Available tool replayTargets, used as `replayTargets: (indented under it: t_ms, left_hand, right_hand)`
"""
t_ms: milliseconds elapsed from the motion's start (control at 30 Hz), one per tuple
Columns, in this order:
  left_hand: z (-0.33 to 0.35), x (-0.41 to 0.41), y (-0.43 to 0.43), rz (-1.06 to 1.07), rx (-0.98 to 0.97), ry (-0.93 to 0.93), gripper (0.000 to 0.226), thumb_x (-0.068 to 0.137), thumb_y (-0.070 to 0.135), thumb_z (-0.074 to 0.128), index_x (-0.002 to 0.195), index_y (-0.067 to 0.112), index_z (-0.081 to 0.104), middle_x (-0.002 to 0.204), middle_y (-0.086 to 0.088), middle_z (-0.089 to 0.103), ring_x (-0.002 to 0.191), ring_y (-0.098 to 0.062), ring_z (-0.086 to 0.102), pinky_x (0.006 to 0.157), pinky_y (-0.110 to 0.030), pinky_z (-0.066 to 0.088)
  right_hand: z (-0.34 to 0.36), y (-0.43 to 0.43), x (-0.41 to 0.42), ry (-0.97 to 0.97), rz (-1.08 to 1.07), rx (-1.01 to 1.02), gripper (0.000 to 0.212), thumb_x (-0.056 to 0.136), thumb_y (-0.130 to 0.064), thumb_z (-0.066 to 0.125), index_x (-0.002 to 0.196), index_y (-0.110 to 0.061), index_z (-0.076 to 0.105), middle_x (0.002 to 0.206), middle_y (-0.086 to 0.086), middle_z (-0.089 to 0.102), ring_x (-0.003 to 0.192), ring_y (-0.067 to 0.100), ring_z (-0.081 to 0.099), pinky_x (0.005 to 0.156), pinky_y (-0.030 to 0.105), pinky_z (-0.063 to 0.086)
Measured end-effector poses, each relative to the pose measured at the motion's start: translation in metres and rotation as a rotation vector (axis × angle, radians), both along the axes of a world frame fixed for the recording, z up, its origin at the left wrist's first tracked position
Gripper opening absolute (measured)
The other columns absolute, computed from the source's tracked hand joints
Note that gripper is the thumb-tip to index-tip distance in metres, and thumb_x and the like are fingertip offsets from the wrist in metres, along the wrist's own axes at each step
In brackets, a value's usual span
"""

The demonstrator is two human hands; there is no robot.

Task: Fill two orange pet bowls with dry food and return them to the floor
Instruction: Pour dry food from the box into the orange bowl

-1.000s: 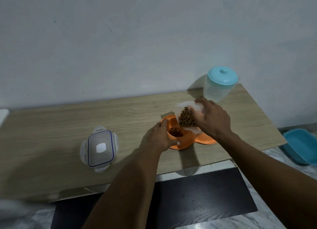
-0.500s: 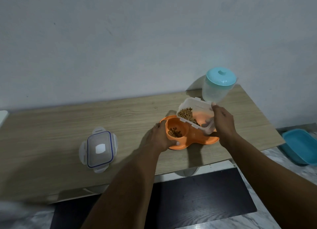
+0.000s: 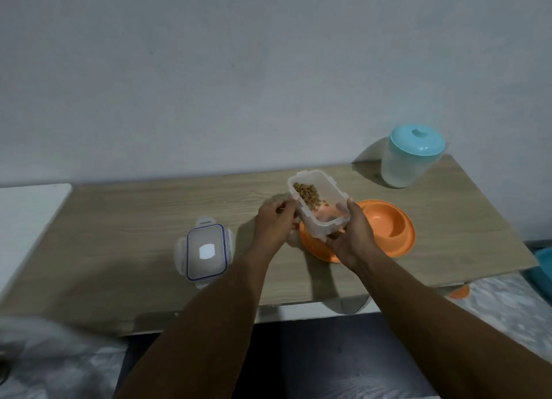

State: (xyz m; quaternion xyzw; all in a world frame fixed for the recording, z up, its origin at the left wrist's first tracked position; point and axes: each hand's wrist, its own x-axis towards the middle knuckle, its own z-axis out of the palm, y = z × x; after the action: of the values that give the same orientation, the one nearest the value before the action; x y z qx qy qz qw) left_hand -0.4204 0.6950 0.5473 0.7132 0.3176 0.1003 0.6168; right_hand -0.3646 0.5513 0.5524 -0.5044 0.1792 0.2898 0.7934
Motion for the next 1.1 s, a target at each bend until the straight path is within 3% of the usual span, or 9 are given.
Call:
replayTargets:
  t_ms: [100, 167, 300, 433, 600, 667, 800, 933, 1100]
  left_hand:
    - [0.007, -0.013, 0.019, 0.067, -0.023, -0.018, 0.013, 0.095, 0.037, 0.065, 0.087, 0.028, 0.071, 0.088, -0.005, 0.077, 0.075, -0.02, 0.075, 0.07, -0.038, 0.064]
    - [0.007, -0.023, 0.035, 0.106, -0.035, 0.003, 0.007, 0.096, 0.031, 0.064, 0.094, 0.03, 0.071, 0.094, -0.006, 0.077, 0.082, -0.024, 0.077, 0.076, -0.043, 0.064]
    - [-0.004, -0.039, 0.066, 0.151, 0.018, 0.104, 0.017, 0.093, 0.03, 0.062, 0.097, 0.023, 0.077, 0.093, -0.005, 0.078, 0.083, -0.024, 0.076, 0.081, -0.047, 0.063]
    - [-0.022, -0.049, 0.08, 0.137, 0.138, 0.193, 0.036, 0.083, 0.037, 0.057, 0.099, 0.012, 0.078, 0.092, -0.009, 0.077, 0.089, -0.031, 0.073, 0.084, -0.05, 0.06]
    - [-0.024, -0.059, 0.071, 0.095, 0.241, 0.282, 0.023, 0.098, 0.016, 0.051, 0.088, 0.003, 0.068, 0.093, -0.018, 0.072, 0.086, -0.032, 0.067, 0.073, -0.035, 0.051]
    - [-0.031, -0.061, 0.071, 0.082, 0.24, 0.297, 0.024, 0.098, 0.013, 0.05, 0.088, 0.0, 0.068, 0.091, -0.021, 0.071, 0.087, -0.036, 0.068, 0.074, -0.038, 0.053]
    - [-0.039, -0.064, 0.07, 0.042, 0.268, 0.35, 0.027, 0.101, 0.016, 0.05, 0.096, -0.003, 0.069, 0.098, -0.022, 0.071, 0.094, -0.036, 0.067, 0.069, -0.029, 0.042]
    - [-0.041, -0.063, 0.07, 0.024, 0.268, 0.363, 0.028, 0.102, 0.019, 0.05, 0.1, 0.0, 0.069, 0.101, -0.019, 0.071, 0.096, -0.033, 0.067, 0.071, -0.027, 0.042]
    - [-0.032, -0.061, 0.066, 0.047, 0.378, 0.37, 0.026, 0.098, 0.02, 0.053, 0.111, 0.005, 0.069, 0.108, -0.016, 0.072, 0.105, -0.033, 0.066, 0.083, -0.034, 0.05]
  right_hand:
    - [0.006, 0.025, -0.01, -0.045, 0.082, -0.029, 0.028, 0.104, -0.037, 0.044, 0.113, -0.015, 0.06, 0.105, 0.014, 0.069, 0.095, 0.032, 0.067, 0.078, 0.044, 0.055]
    - [0.002, 0.036, -0.013, -0.147, 0.181, -0.145, 0.025, 0.102, -0.033, 0.048, 0.115, -0.016, 0.062, 0.105, 0.014, 0.071, 0.095, 0.033, 0.068, 0.074, 0.042, 0.055]
    - [-0.01, 0.047, -0.016, -0.388, 0.423, -0.411, 0.021, 0.097, -0.035, 0.055, 0.105, -0.025, 0.071, 0.104, 0.01, 0.073, 0.105, 0.041, 0.066, 0.086, 0.048, 0.055]
    - [-0.016, 0.054, -0.024, -0.591, 0.567, -0.628, 0.022, 0.099, -0.026, 0.057, 0.111, -0.02, 0.074, 0.102, 0.004, 0.074, 0.098, 0.028, 0.067, 0.093, 0.052, 0.054]
    - [-0.028, 0.054, -0.032, -0.712, 0.67, -0.778, 0.025, 0.097, -0.023, 0.062, 0.116, -0.01, 0.073, 0.1, 0.008, 0.075, 0.092, 0.024, 0.069, 0.086, 0.045, 0.057]
    - [-0.033, 0.053, -0.033, -0.735, 0.684, -0.811, 0.025, 0.096, -0.023, 0.064, 0.115, -0.01, 0.073, 0.102, 0.01, 0.075, 0.092, 0.025, 0.07, 0.086, 0.045, 0.057]
    - [-0.044, 0.053, -0.037, -0.719, 0.738, -0.835, 0.027, 0.096, -0.024, 0.064, 0.116, -0.008, 0.071, 0.107, 0.011, 0.074, 0.095, 0.025, 0.068, 0.086, 0.043, 0.057]
    - [-0.05, 0.054, -0.036, -0.719, 0.739, -0.838, 0.029, 0.097, -0.024, 0.063, 0.119, -0.007, 0.069, 0.111, 0.012, 0.073, 0.095, 0.022, 0.065, 0.08, 0.034, 0.054]
    - [-0.05, 0.052, -0.032, -0.691, 0.749, -0.877, 0.039, 0.097, -0.034, 0.061, 0.125, -0.007, 0.066, 0.115, 0.013, 0.072, 0.106, 0.029, 0.066, 0.091, 0.044, 0.055]
